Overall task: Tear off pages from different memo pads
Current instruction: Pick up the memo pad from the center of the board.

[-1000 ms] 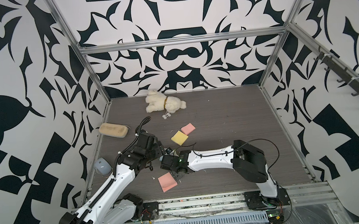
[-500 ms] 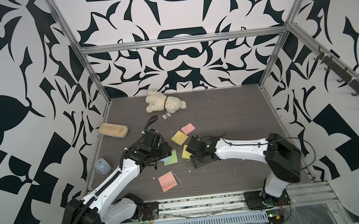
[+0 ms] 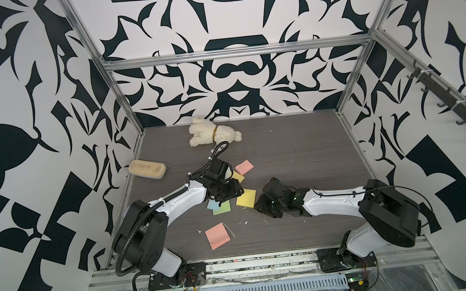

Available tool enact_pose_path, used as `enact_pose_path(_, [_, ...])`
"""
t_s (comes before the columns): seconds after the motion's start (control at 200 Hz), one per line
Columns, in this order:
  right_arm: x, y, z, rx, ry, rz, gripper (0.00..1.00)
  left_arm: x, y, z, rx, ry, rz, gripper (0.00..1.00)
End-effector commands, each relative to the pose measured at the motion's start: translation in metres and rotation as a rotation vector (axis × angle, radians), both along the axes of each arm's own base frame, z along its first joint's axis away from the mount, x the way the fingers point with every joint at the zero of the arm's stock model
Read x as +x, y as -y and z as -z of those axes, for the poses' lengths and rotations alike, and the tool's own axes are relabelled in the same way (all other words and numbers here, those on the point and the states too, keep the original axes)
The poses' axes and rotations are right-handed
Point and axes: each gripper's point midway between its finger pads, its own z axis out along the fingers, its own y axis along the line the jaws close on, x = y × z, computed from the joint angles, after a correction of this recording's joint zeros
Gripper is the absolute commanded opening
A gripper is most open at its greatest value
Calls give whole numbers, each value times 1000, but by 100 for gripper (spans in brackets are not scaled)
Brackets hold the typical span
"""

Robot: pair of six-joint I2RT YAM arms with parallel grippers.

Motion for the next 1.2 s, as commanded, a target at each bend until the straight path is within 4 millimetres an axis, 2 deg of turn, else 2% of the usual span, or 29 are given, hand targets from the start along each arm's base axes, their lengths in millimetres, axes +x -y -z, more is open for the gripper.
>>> enact_pose_path(0.0, [4, -13, -5, 66, 5, 31, 44, 2, 4, 3, -12, -18, 20, 56])
enact_pose_path(0.125, [7, -5, -4, 52, 3, 36, 47, 4, -3, 16, 13, -50, -2, 54])
enact_pose_path(0.21, [14, 1, -9, 25, 22, 5, 49, 4, -6, 17, 23, -58, -12, 52])
enact_pose_path(0.3, [26, 14, -14, -75, 41, -69, 52, -1, -6, 8, 17, -56, -16, 49])
enact_pose_path(0.42, [46, 30, -20, -149, 72, -133, 53, -19, 4, -11, -12, -21, 16, 49])
enact_pose_path(0.48, [58, 27, -26, -170, 95, -186, 54, -33, 11, -11, -35, -37, 46, 49])
enact_pose_path(0.56, [72, 16, -32, -207, 128, -269, 56, -54, 15, 2, -56, -87, 72, 48])
enact_pose_path(0.635, [84, 1, -28, -223, 136, -342, 56, -70, 19, 15, -86, -140, 90, 48])
enact_pose_path(0.695, [90, -12, -22, -222, 122, -399, 57, -76, 23, 20, -105, -154, 96, 48])
enact_pose_path(0.82, [89, -24, -7, -206, 74, -469, 59, -74, 31, 25, -129, -163, 93, 49])
enact_pose_path(0.915, [82, -24, -3, -194, 50, -480, 59, -72, 32, 34, -136, -166, 72, 49])
enact_pose_path(1.07, [53, -29, -1, -148, 7, -507, 59, -63, 27, 44, -119, -162, 35, 49])
enact_pose_path(1.195, [27, -27, 4, -120, -35, -489, 56, -50, 9, 44, -98, -148, -36, 45])
